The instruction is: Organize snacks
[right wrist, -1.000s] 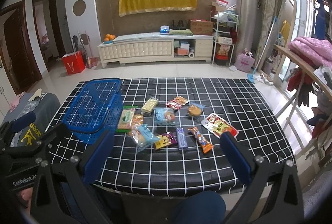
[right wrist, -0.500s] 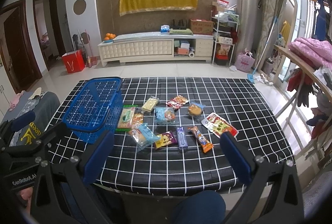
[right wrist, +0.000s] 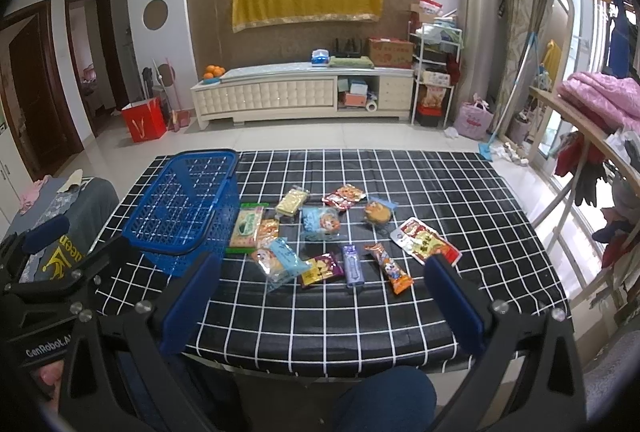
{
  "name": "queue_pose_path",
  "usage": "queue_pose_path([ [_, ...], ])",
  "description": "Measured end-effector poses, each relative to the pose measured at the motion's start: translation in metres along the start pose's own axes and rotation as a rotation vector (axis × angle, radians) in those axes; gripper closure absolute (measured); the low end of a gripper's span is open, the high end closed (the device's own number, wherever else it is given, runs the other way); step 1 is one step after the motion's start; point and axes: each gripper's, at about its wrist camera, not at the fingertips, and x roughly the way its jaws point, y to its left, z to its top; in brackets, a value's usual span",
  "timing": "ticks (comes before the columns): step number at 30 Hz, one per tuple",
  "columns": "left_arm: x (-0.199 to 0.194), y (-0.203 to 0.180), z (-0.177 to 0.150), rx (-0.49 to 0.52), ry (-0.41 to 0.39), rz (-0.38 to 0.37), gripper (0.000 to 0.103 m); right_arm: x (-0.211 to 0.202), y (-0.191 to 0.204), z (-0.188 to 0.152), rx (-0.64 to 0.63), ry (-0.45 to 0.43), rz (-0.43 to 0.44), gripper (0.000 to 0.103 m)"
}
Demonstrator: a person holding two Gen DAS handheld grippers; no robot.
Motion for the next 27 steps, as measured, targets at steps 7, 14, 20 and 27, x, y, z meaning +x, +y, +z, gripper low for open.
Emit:
queue_pose_path([
  [7,0.0001,0.0001,-0.0002,0.000,0.000,0.000,0.000,-0.0018,-0.0005,-0.0019,0.002,-0.001,0.001,0.000],
  [14,-0.0023,0.0005,-0.0013,-0.001,0.004,0.000,0.000,-0.0035,-0.0008,-0.0025,0.000,-0.001,0.001,0.000],
  [20,-0.0053,-0.0005,-0.0010,0.001,0.000,0.000,0.000,-0.0068,-0.0020,-0.0016,-0.001,-0.005,0.000,0.000],
  [27,0.0004,-0.0035,-0.0001,0.003,0.008,-0.011,0.000,-0.0059,-0.0032,-0.0006,0.000,-0.001,-0.005,0.000],
])
